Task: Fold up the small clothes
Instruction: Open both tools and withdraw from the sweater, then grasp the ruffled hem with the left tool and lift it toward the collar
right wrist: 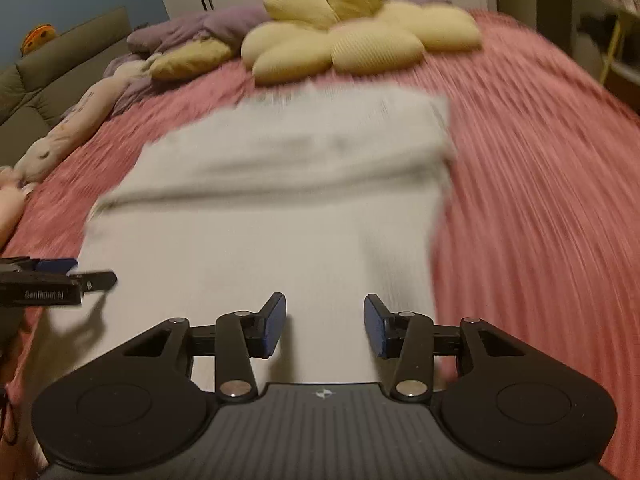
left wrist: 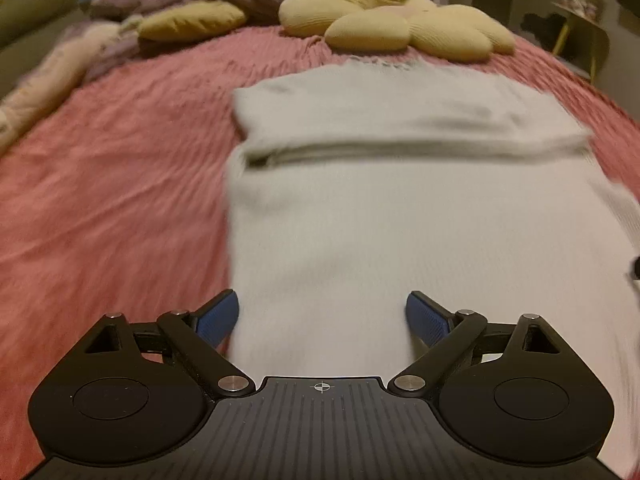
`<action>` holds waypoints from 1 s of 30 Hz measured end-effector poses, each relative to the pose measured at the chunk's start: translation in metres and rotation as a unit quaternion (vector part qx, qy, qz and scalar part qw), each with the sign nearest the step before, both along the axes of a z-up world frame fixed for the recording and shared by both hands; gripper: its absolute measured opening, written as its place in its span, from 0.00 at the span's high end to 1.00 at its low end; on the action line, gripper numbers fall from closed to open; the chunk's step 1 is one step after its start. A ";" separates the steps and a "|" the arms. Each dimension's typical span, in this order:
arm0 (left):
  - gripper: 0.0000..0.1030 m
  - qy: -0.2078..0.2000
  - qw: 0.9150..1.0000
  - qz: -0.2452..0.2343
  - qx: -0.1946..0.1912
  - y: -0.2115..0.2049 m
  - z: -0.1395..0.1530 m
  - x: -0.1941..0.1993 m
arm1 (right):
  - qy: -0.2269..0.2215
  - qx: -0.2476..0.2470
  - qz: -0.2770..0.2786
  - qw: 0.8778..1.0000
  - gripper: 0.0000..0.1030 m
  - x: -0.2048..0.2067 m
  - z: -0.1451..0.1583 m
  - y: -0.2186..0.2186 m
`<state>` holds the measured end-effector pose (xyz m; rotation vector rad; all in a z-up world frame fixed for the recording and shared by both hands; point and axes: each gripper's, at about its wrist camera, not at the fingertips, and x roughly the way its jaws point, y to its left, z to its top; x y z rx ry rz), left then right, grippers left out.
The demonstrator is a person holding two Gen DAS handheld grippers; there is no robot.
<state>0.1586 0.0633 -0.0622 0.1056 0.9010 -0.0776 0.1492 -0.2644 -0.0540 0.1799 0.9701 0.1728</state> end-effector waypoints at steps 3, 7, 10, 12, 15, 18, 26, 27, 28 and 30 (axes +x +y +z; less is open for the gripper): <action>0.07 0.021 1.000 0.004 -0.017 0.012 0.004 -0.046 | 0.011 0.008 -0.014 1.000 0.56 -0.060 0.009 -0.016; 0.11 0.051 0.997 0.009 -0.057 0.028 0.007 -0.086 | 0.021 0.023 -0.022 0.999 0.55 -0.115 0.019 -0.030; 0.22 0.070 0.994 0.015 -0.081 0.034 0.007 -0.102 | 0.034 0.023 -0.028 0.999 0.55 -0.128 0.017 -0.035; 0.27 0.085 0.991 0.018 -0.099 0.038 0.002 -0.106 | 0.035 0.047 -0.040 0.997 0.55 -0.133 0.016 -0.045; 0.37 0.093 0.989 0.025 -0.114 0.045 -0.002 -0.109 | 0.050 0.090 -0.067 0.992 0.55 -0.137 0.006 -0.057; 0.56 0.103 0.985 0.030 -0.134 0.051 0.001 -0.110 | 0.059 0.106 -0.079 0.990 0.61 -0.143 0.000 -0.060; 0.76 0.117 0.984 0.010 -0.134 0.061 0.001 -0.111 | 0.056 0.101 -0.050 0.992 0.78 -0.147 0.001 -0.053; 0.73 0.119 0.983 0.010 -0.136 0.062 0.000 -0.111 | 0.059 0.101 -0.049 0.992 0.78 -0.146 0.000 -0.053; 0.69 0.122 0.983 0.009 -0.140 0.063 -0.001 -0.110 | 0.065 0.102 -0.049 0.992 0.78 -0.145 -0.002 -0.053; 0.60 0.127 0.980 0.001 -0.154 0.064 -0.003 -0.109 | 0.072 0.111 -0.048 0.990 0.76 -0.142 -0.003 -0.054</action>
